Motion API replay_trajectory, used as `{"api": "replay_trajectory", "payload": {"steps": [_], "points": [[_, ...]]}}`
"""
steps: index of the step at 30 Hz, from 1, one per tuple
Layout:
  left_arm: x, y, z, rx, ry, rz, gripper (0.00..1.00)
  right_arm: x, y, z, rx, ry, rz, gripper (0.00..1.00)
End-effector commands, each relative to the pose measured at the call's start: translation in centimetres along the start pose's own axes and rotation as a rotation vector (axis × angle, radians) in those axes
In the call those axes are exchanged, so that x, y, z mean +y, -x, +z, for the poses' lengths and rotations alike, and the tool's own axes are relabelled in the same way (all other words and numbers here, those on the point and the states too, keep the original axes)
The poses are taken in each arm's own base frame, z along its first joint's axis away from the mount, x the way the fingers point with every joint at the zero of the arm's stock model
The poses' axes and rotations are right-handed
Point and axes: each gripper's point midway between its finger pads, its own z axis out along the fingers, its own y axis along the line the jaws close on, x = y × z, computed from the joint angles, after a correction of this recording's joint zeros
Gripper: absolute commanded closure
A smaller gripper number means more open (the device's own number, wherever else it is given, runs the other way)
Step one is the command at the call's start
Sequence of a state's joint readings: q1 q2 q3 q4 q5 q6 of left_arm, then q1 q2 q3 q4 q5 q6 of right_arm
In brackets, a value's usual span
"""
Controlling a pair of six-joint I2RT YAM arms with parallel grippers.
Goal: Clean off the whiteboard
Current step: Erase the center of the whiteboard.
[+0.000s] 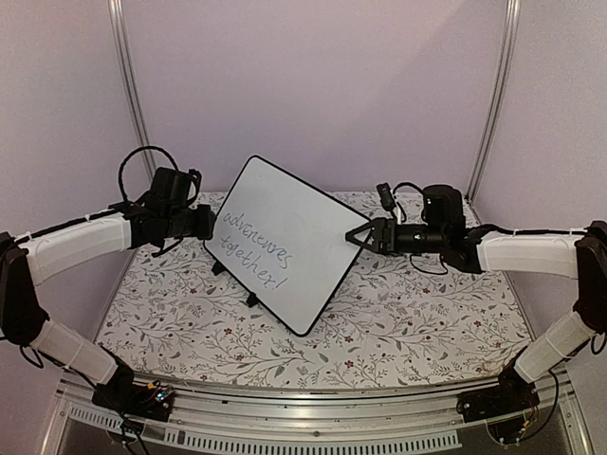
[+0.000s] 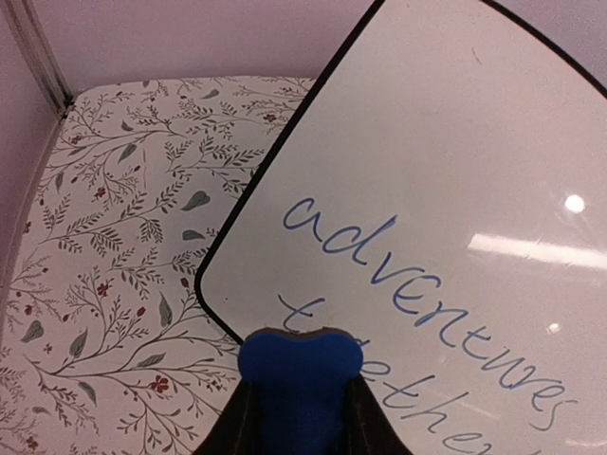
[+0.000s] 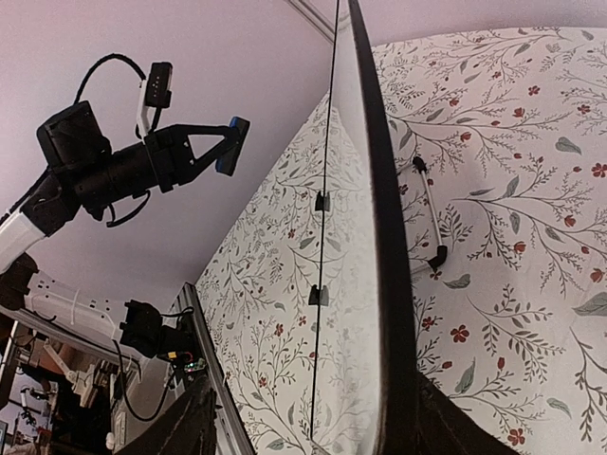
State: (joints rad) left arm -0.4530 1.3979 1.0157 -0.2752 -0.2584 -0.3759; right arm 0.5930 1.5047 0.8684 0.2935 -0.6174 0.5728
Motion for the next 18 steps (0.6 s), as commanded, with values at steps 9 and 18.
{"api": "replay_trajectory", "payload": {"steps": [9, 18], "points": [[0.8, -1.0, -0.3, 0.006, -0.006, -0.051, 1.0, 0.6, 0.7, 0.7, -0.009, -0.009, -0.018, 0.34], [1.2, -0.8, -1.0, -0.006, 0.007, -0.05, 1.0, 1.3, 0.7, 2.7, 0.045, 0.087, 0.02, 0.51]]}}
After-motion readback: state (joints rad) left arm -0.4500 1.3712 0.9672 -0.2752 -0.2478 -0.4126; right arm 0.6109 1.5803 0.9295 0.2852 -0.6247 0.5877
